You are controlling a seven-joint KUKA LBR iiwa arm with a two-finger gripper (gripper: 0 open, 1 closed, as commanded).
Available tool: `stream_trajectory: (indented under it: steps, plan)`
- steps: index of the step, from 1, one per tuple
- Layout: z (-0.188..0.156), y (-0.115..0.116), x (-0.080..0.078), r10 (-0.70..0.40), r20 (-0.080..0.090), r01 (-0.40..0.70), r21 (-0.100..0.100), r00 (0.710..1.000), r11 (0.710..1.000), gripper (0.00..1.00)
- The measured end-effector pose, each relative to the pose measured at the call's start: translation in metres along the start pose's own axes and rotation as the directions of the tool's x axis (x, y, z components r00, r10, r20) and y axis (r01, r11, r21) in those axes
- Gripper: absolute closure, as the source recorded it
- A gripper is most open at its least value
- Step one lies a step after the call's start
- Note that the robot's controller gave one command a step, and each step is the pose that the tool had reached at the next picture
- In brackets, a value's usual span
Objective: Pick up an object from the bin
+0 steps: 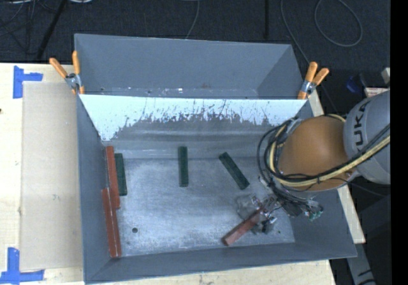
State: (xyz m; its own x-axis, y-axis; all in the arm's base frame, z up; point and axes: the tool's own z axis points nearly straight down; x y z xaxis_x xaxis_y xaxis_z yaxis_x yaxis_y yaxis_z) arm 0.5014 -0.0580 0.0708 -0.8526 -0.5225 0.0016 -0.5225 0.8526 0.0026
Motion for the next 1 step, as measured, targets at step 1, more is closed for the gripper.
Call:
stream_trajectory:
  steps: [1]
  plan:
    - [-0.1447, 0.0269, 0.0139, -0.037, 0.007, 0.037, 0.006, 0.999, 0.999, 1.0]
